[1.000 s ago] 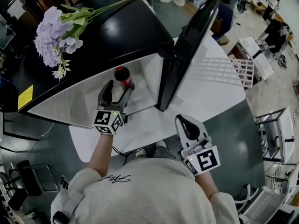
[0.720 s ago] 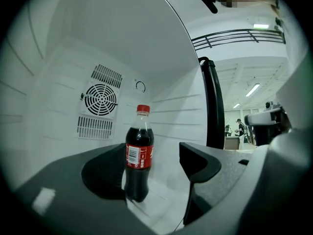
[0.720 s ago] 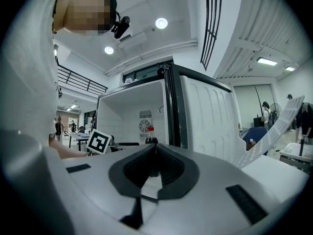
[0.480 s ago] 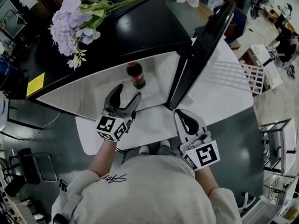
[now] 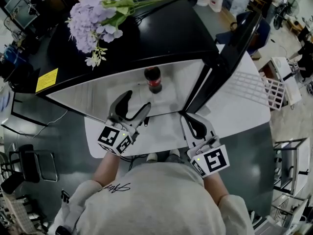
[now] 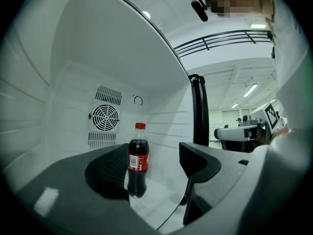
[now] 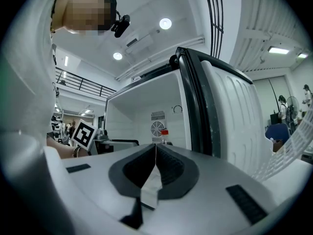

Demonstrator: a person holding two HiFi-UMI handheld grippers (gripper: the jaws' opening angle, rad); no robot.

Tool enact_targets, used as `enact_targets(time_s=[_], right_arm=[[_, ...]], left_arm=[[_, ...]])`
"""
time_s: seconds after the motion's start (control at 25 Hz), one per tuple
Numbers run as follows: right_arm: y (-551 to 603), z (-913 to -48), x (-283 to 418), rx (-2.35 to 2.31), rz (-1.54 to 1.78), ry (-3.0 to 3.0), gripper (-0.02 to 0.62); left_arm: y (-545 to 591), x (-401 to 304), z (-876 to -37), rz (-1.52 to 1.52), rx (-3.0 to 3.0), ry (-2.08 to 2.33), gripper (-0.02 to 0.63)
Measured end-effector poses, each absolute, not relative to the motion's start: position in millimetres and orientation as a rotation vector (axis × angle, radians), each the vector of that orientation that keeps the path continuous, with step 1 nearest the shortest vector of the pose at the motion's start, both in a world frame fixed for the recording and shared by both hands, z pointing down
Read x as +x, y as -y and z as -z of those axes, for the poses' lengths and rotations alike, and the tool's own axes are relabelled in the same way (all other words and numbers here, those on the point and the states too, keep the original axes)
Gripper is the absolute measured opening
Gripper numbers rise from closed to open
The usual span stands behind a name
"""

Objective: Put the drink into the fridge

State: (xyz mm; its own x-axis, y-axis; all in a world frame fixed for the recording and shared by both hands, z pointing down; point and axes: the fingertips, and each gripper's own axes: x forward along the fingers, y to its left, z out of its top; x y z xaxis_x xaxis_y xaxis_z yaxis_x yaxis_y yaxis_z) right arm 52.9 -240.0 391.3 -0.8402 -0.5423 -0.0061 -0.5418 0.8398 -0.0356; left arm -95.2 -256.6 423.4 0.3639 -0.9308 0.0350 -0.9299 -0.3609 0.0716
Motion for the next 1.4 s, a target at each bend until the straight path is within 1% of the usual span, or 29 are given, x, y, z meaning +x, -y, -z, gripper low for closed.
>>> enact_targets(time_s=[0.92, 1.04, 1.2, 1.32, 1.4], right_arm=[[246.8, -378.0, 5.5, -0.705, 0.023, -3.012, 0.011], [247.3, -376.4, 2.0, -0.694, 0.020, -3.013, 0.011], [248.4, -374.2, -1.8, -0.682, 0.014, -3.015, 0.011], [249.0, -372.6, -4.4, -0.677, 0.007, -3.015, 0.011], [249.2, -373.1, -6.4, -0.674, 0.006, -3.016, 0.011]], left_arm=[[228.1, -99.6, -416.8, 0.022, 2.503, 1.709, 0.317], [226.4, -104.7, -413.9, 0.032, 2.491, 1.732, 0.245], [226.0, -115.3, -409.8, 0.048, 2.460, 1.779, 0.228], [225.0, -121.5, -408.5, 0.069, 2.447, 1.802, 0.183], [224.8, -123.2, -407.5, 0.062, 2.446, 1.813, 0.168]])
